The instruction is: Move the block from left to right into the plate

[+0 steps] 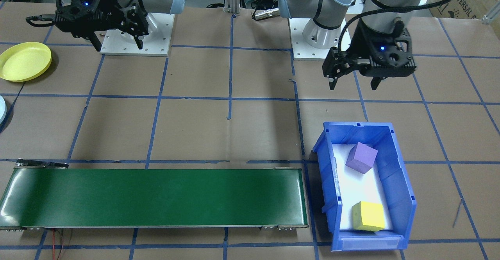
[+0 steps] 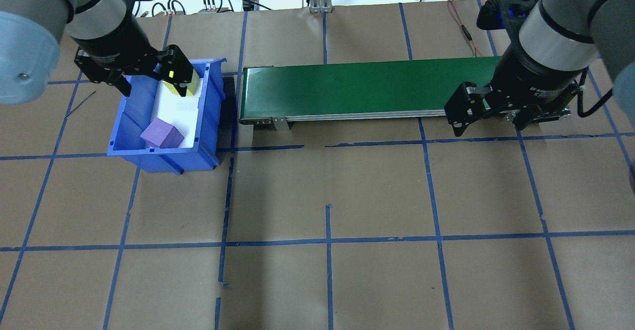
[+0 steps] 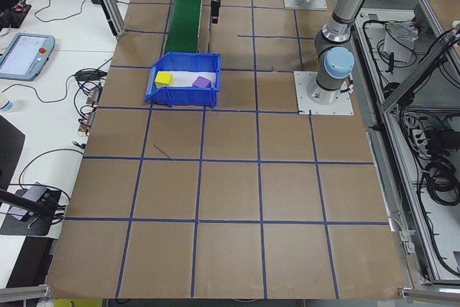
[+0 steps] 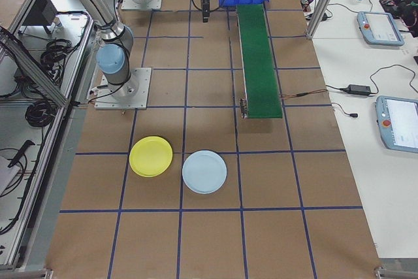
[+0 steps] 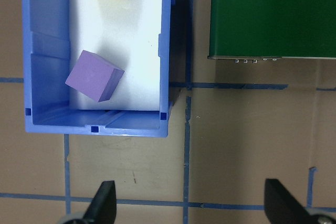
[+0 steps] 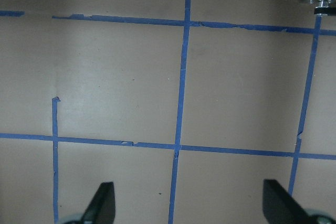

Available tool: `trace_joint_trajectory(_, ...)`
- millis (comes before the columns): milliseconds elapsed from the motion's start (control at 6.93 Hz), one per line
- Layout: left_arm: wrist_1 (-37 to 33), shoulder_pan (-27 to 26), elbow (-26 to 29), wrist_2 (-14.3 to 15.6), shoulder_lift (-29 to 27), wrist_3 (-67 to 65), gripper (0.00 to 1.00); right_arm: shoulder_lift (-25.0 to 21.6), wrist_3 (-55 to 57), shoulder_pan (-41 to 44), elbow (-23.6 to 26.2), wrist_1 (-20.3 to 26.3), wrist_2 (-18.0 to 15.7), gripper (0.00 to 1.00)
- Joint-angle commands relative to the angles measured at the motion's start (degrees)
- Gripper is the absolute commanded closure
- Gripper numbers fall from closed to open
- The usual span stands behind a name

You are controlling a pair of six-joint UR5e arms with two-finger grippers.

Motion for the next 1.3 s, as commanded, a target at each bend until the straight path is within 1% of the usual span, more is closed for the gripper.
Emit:
trace_joint_trajectory(0, 1.78, 7.75, -0.55, -1.89, -1.02, 4.48, 0.0, -0.06, 0.0, 0.06, 0.0, 0.0, 0.02, 0.0)
trace_joint_trajectory(289, 8.79, 7.77, -0.21, -2.26, -7.41, 4.48, 0.0, -0.06, 0.0, 0.06, 0.09, 0.09, -0.06, 0.0)
trace_joint_trajectory(433, 12.57, 7.77, -0.12, -2.26, -11.62, 4.31, 0.0, -0.06, 0.0, 0.06, 0.0, 0.09, -0.06, 0.0)
trace_joint_trajectory(578, 18.26, 7.86, 0.4, -2.95, -15.66, 4.05, 0.0, -0.06, -0.09, 0.06, 0.09, 0.0, -0.06, 0.0)
trace_joint_trajectory(722, 20.58, 7.77, 0.93, -5.57, -18.84, 3.35, 0.0, -0.06, -0.09, 0.06, 0.09, 0.09, -0.06, 0.0)
trace_joint_trajectory(866, 23.65, 7.77, 0.93, -6.64, -21.57, 2.99, 0.0, -0.06, 0.0, 0.06, 0.44, 0.0, 0.02, 0.0)
trace_joint_trajectory(1011, 25.86, 7.77, 0.93, -6.83, -23.59, 3.16, 0.0, -0.06, 0.0, 0.06, 0.44, 0.0, 0.02, 0.0)
trace_joint_trajectory(1155, 26.57, 7.77, 1.02, -7.18, -24.83, 3.77, 0.0, -0.06, -0.09, 0.06, 0.44, 0.0, -0.06, 0.0)
